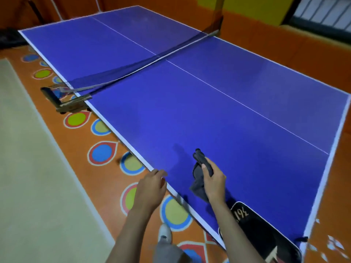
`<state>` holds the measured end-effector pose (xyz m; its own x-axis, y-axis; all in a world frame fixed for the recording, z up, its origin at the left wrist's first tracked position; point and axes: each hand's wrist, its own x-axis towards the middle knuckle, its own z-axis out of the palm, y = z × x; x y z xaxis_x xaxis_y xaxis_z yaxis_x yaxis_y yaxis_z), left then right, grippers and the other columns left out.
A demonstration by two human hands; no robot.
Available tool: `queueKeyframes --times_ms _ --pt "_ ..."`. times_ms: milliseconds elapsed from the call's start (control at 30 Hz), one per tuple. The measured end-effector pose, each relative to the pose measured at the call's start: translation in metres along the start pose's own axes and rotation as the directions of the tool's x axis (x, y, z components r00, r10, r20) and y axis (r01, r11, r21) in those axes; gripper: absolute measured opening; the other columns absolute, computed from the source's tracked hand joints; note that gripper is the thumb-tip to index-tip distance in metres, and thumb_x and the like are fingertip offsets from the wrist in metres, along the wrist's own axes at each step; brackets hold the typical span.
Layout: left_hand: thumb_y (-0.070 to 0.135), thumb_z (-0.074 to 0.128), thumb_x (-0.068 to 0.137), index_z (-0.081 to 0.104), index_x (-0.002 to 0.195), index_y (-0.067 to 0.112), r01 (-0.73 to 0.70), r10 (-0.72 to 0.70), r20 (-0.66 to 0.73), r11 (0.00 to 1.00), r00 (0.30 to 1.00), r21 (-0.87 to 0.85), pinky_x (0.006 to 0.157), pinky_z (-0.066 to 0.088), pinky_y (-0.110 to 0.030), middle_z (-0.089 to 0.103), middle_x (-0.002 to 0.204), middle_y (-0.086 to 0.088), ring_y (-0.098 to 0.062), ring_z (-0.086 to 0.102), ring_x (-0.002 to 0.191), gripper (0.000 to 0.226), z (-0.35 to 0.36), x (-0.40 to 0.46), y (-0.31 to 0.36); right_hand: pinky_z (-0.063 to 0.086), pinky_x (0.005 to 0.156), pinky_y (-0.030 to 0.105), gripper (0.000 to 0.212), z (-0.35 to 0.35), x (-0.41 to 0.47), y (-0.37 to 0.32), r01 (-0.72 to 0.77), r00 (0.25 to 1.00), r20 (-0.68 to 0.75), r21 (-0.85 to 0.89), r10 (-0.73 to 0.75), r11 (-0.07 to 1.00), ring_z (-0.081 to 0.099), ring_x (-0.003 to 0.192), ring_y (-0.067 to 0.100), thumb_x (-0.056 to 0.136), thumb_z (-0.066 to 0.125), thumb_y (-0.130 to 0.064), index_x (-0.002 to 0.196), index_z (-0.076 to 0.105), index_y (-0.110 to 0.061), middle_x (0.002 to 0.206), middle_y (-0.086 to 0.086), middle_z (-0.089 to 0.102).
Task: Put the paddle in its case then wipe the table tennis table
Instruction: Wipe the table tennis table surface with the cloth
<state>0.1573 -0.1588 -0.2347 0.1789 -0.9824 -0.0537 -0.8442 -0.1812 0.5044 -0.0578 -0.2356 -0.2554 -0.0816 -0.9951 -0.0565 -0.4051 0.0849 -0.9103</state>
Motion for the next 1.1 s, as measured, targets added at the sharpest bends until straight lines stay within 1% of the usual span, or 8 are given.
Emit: queueKeyframes --times_ms 200,300,400,500,633,767,967,1100 --pt "0.021 0.052 0.098 0.067 0.120 0.027 -0.084 0.080 0.109 0.996 0.991 0.027 0.082 0.054 -0.042 0.065 0.114 0.004 -0.024 0.065 0.103 0.028 -0.013 0.087 -0.012 0.049 0.101 0.024 0.031 0.025 0.037 -0.010 -0.088 0.993 -0.080 0.043 0.091 0.995 0.061 0.122 0.009 0.106 0.060 -0.025 0.136 0.067 -0.023 0.133 -0.009 0.069" --pt "0.022 0.054 0.099 0.068 0.116 0.028 -0.063 0.072 0.160 0.996 0.984 -0.062 0.082 0.053 -0.039 0.064 0.112 0.006 -0.022 0.066 0.100 0.023 -0.014 0.124 -0.011 0.045 0.098 0.017 0.031 0.027 0.049 -0.014 -0.118 0.985 -0.125 0.046 0.123 0.992 0.062 0.121 0.008 0.105 0.061 -0.023 0.135 0.069 -0.022 0.132 -0.009 0.070" --pt "0.019 0.056 0.098 0.069 0.113 0.027 -0.058 0.078 0.207 0.993 0.975 -0.104 0.082 0.051 -0.035 0.065 0.112 0.004 -0.021 0.065 0.101 0.022 -0.011 0.166 -0.015 0.048 0.101 0.021 0.032 0.031 0.069 -0.013 -0.156 0.976 -0.149 0.031 0.159 0.987 0.064 0.122 0.010 0.104 0.062 -0.024 0.136 0.069 -0.024 0.131 -0.010 0.071" --pt "0.018 0.060 0.095 0.070 0.111 0.029 -0.070 0.098 0.269 0.992 0.958 -0.109 0.083 0.051 -0.036 0.066 0.109 0.002 -0.023 0.066 0.100 0.022 -0.004 0.205 -0.024 0.044 0.094 0.008 0.032 0.038 0.087 -0.007 -0.222 0.954 -0.199 0.031 0.223 0.975 0.065 0.119 0.009 0.104 0.063 -0.022 0.135 0.069 -0.026 0.126 -0.013 0.072" --pt "0.015 0.060 0.096 0.071 0.113 0.025 -0.139 0.181 0.351 0.980 0.919 -0.143 0.086 0.051 -0.035 0.068 0.109 -0.002 -0.025 0.066 0.102 0.023 0.010 0.264 -0.030 0.049 0.102 0.026 0.032 0.056 0.123 -0.002 -0.326 0.905 -0.271 0.049 0.327 0.944 0.065 0.122 0.014 0.103 0.062 -0.021 0.134 0.070 -0.025 0.127 -0.010 0.072" --pt "0.017 0.057 0.095 0.071 0.111 0.022 -0.199 0.261 0.413 0.962 0.872 -0.188 0.088 0.053 -0.039 0.068 0.110 -0.005 -0.028 0.067 0.103 0.022 0.030 0.328 -0.030 0.045 0.101 0.024 0.031 0.078 0.157 -0.002 -0.379 0.858 -0.368 0.017 0.358 0.925 0.064 0.124 0.017 0.104 0.061 -0.019 0.134 0.069 -0.020 0.128 -0.011 0.070" --pt "0.022 0.047 0.082 0.073 0.101 0.022 -0.358 0.411 0.342 0.910 0.845 -0.208 0.086 0.054 -0.042 0.071 0.102 -0.003 -0.032 0.065 0.100 0.032 0.059 0.425 -0.024 0.046 0.100 0.024 0.035 0.081 0.221 0.005 -0.403 0.867 -0.351 -0.078 0.353 0.912 0.060 0.122 0.003 0.105 0.057 -0.017 0.134 0.069 -0.033 0.128 -0.021 0.068" --pt "0.019 0.053 0.083 0.069 0.109 0.026 -0.531 0.533 0.296 0.842 0.793 -0.095 0.082 0.050 -0.043 0.070 0.108 0.004 -0.029 0.064 0.104 0.031 0.089 0.490 -0.015 0.038 0.108 0.015 0.032 0.086 0.283 0.015 -0.417 0.809 -0.496 -0.105 0.316 0.903 0.058 0.131 0.016 0.105 0.060 -0.016 0.136 0.068 -0.018 0.143 0.000 0.062"
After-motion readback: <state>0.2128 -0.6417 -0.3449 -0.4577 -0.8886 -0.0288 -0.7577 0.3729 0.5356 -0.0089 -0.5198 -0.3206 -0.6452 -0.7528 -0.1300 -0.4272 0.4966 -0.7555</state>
